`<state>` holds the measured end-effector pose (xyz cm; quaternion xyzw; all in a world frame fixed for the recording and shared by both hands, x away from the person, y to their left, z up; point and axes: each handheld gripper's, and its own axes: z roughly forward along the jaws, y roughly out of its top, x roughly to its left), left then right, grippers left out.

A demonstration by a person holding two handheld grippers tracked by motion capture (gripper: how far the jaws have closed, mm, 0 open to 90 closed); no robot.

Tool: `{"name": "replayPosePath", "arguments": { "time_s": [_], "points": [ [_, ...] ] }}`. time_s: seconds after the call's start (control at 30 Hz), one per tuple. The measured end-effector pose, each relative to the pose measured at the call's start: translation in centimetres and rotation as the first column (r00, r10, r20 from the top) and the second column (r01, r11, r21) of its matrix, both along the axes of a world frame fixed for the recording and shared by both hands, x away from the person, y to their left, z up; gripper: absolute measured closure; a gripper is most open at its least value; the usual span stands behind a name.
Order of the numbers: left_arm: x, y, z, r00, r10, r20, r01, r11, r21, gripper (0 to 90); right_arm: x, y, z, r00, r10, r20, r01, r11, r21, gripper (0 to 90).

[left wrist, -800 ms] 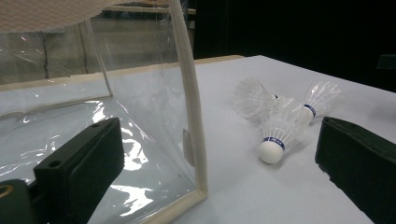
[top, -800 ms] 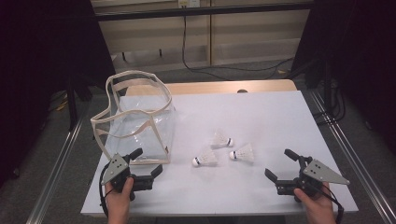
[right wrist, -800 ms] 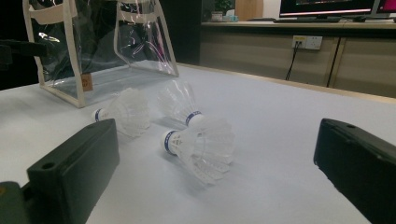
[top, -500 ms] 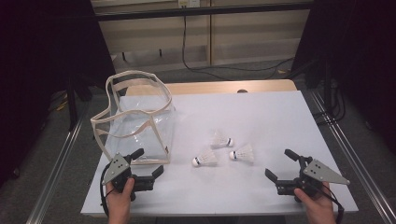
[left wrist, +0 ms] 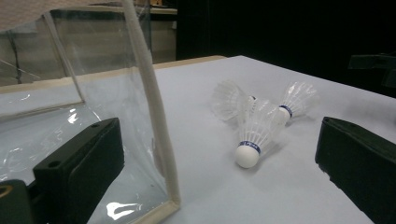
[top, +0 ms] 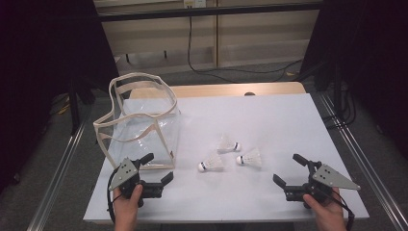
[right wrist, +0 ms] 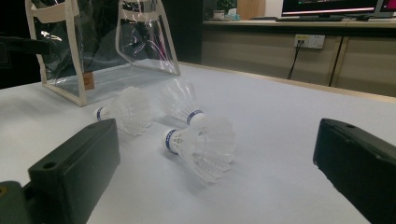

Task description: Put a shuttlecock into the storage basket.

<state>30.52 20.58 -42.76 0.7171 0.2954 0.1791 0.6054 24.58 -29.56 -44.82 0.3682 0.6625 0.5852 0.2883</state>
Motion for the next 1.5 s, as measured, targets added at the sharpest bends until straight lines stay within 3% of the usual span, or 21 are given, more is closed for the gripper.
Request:
{"name": "replayPosePath", "arguments": {
  "time_s": [0.2,0.73,1.5],
  "points": [
    [-0.2,-0.8,0.3,0.9996,-0.023,0.015,0.023,0.9992,0.031,1.1,0.0,0.0,0.0,1.0000,0.001,0.004,-0.001,1.000,-0.002,0.1],
    [-0.4,-2.4,0.4,0.9960,-0.089,-0.014,0.089,0.9954,0.036,1.0,0.1,0.2,0.1,0.9999,0.011,0.005,-0.011,1.000,-0.004,0.2],
    [-0.2,-4.3,0.3,0.9893,-0.141,-0.038,0.143,0.9882,0.056,1.1,0.2,0.2,0.1,0.9997,0.021,0.008,-0.021,1.000,-0.008,0.3]
  ]
}}
